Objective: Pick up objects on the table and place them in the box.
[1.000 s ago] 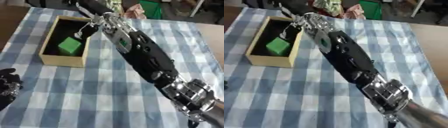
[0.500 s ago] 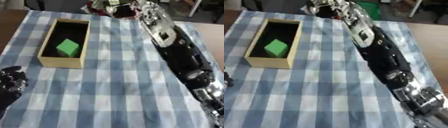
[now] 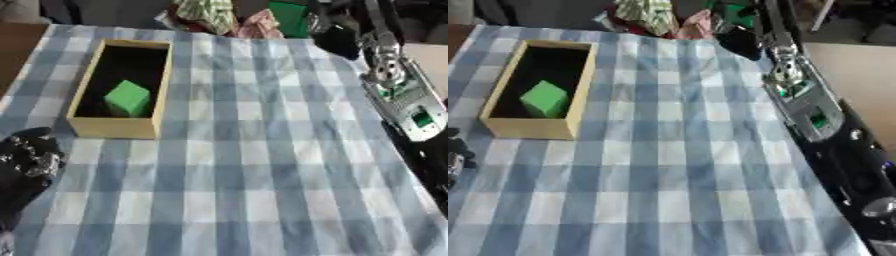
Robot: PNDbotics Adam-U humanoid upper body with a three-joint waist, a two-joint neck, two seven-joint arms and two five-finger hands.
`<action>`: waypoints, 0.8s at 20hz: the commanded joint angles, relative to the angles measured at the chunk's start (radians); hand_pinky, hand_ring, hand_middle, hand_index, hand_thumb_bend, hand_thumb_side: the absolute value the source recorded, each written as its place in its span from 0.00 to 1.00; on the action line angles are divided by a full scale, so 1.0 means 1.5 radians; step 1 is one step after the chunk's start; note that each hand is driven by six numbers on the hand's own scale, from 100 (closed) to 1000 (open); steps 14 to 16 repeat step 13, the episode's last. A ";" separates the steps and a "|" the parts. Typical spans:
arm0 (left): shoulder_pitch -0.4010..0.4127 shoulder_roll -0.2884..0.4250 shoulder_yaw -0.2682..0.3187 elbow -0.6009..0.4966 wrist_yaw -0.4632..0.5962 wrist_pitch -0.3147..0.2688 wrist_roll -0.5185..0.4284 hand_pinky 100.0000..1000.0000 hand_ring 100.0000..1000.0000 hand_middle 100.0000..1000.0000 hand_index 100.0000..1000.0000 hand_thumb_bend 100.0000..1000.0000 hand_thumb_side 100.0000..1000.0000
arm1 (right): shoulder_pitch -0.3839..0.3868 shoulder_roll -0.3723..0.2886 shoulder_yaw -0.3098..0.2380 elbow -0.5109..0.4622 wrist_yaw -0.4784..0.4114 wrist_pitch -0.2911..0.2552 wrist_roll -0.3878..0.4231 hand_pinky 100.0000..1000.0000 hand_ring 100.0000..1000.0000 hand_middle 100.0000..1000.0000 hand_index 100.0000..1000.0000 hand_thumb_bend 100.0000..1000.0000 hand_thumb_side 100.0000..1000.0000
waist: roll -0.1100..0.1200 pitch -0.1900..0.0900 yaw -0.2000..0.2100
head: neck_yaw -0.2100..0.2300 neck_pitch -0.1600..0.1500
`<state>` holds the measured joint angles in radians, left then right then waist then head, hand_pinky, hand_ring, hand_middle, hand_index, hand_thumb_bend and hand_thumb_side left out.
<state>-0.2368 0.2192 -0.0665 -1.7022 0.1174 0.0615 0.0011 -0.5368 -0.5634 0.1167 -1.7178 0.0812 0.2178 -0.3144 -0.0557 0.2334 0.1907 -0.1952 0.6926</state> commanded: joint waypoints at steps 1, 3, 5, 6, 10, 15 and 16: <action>-0.003 0.006 0.008 -0.009 -0.001 -0.001 0.005 0.49 0.50 0.44 0.68 0.05 0.05 | 0.021 -0.010 -0.022 -0.036 -0.034 -0.010 -0.025 0.63 0.81 0.59 0.89 0.00 0.00 | 0.004 -0.009 -0.003 | 0.005 -0.002; -0.004 0.006 0.008 -0.010 -0.002 -0.001 0.005 0.49 0.50 0.44 0.68 0.05 0.05 | 0.043 0.004 -0.029 -0.041 -0.046 -0.018 -0.040 0.63 0.81 0.59 0.89 0.00 0.00 | 0.006 -0.008 -0.008 | 0.006 -0.002; -0.005 0.005 0.009 -0.010 -0.001 -0.001 0.007 0.49 0.50 0.44 0.68 0.05 0.05 | 0.058 0.018 -0.034 -0.046 -0.055 -0.027 -0.054 0.62 0.81 0.59 0.89 0.00 0.00 | 0.007 -0.009 -0.009 | 0.005 -0.002; -0.005 0.005 0.010 -0.011 -0.001 -0.002 0.007 0.49 0.50 0.44 0.68 0.05 0.05 | 0.066 0.026 -0.036 -0.050 -0.058 -0.033 -0.059 0.62 0.81 0.59 0.88 0.00 0.00 | 0.007 -0.009 -0.010 | 0.006 -0.003; -0.005 0.005 0.010 -0.011 -0.001 -0.002 0.008 0.49 0.50 0.44 0.68 0.05 0.05 | 0.085 0.054 -0.041 -0.060 -0.064 -0.049 -0.075 0.62 0.80 0.58 0.88 0.00 0.00 | 0.009 -0.007 -0.013 | 0.006 0.001; -0.006 0.004 0.010 -0.011 -0.001 -0.002 0.008 0.49 0.50 0.44 0.68 0.04 0.05 | 0.097 0.071 -0.042 -0.062 -0.068 -0.059 -0.084 0.62 0.80 0.58 0.87 0.00 0.00 | 0.009 -0.006 -0.013 | 0.008 0.000; -0.006 0.004 0.010 -0.011 -0.001 -0.002 0.008 0.49 0.50 0.44 0.68 0.04 0.05 | 0.097 0.071 -0.042 -0.062 -0.068 -0.059 -0.084 0.62 0.80 0.58 0.87 0.00 0.00 | 0.009 -0.006 -0.013 | 0.008 0.000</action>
